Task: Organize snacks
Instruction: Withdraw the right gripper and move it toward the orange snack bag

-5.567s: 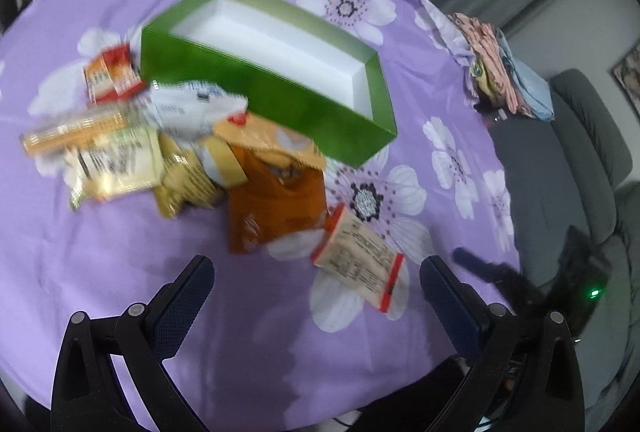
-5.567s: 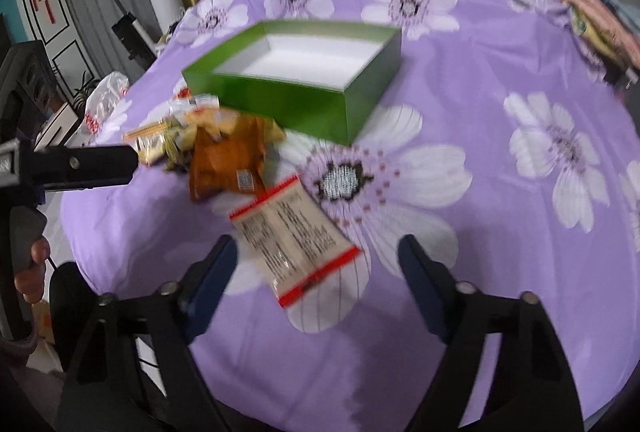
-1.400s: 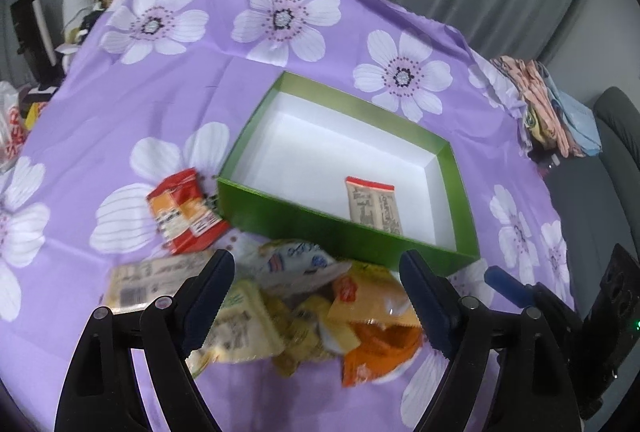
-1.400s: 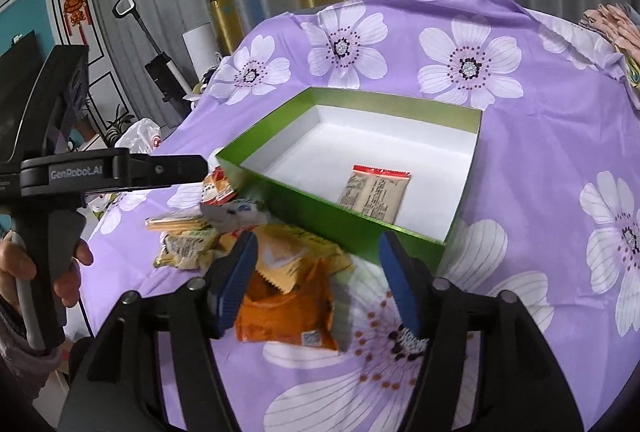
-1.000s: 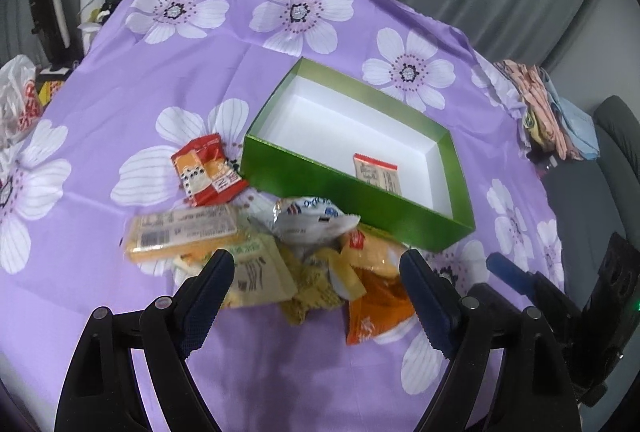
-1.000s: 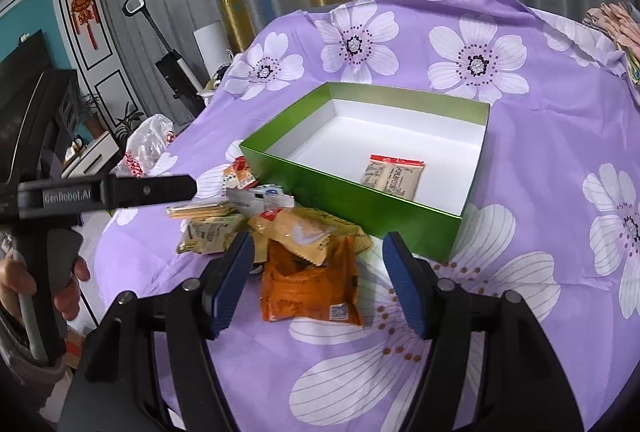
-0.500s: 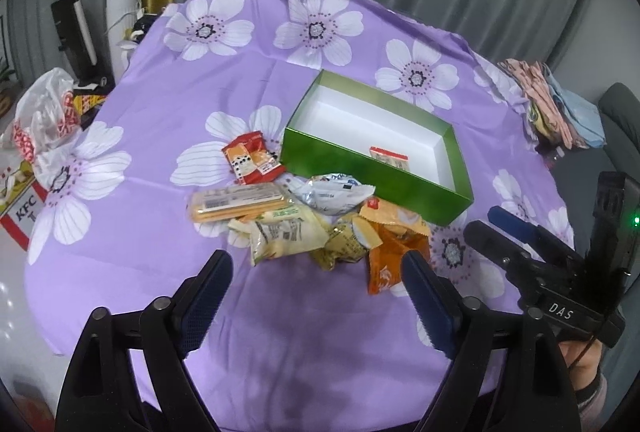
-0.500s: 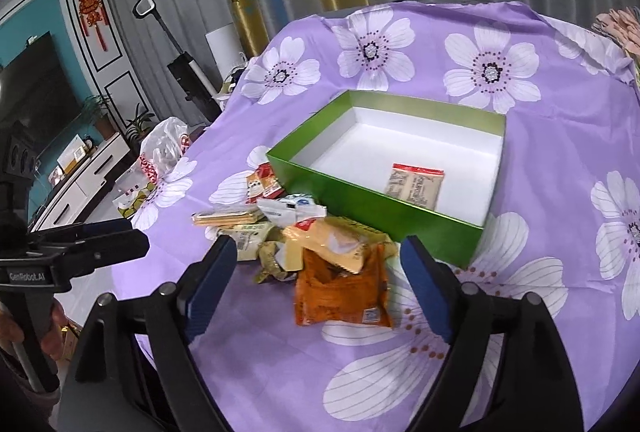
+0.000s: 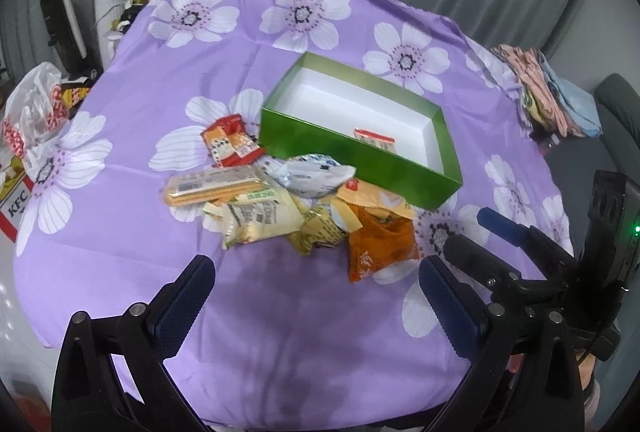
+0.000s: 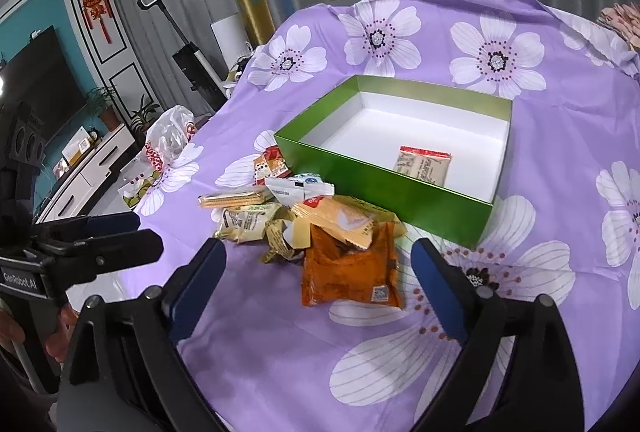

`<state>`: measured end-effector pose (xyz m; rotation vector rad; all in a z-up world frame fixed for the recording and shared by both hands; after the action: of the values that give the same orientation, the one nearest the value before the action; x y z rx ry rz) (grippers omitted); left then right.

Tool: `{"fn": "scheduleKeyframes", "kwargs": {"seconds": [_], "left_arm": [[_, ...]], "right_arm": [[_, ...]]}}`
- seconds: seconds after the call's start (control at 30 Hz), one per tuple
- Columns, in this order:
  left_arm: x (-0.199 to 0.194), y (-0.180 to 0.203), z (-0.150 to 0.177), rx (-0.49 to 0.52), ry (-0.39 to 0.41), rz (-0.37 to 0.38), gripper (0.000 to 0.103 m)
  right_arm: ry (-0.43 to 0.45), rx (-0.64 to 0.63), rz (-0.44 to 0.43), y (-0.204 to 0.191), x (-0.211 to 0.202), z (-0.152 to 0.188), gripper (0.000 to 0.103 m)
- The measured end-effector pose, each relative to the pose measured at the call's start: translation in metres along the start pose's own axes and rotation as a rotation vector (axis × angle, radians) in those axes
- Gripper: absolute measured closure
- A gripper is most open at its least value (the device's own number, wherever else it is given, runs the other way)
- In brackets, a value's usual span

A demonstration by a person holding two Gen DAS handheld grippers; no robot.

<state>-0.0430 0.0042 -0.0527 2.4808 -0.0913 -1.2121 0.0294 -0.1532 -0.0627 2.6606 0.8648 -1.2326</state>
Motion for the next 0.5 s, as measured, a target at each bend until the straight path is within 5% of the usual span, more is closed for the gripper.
{"fn": "scheduleKeyframes", "kwargs": {"seconds": [0.5], "left_arm": [[0.05, 0.008, 0.018, -0.059, -0.065, 0.076, 0.002]], "right_arm": [[-0.099, 0.004, 0.033, 0.017, 0.024, 0.038, 0.008]]}}
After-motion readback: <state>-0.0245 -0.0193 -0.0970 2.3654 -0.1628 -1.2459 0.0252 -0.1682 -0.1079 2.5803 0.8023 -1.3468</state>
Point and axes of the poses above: each gripper's, at about its wrist camera, not at the fingertips, and x roughly the way its jaws point, y to its right, z to its underside, the point moved 2 cm from there along x, roughly the way its jaws point, and after that the axes turned 6 degrees about z, right-handed, at the moved point
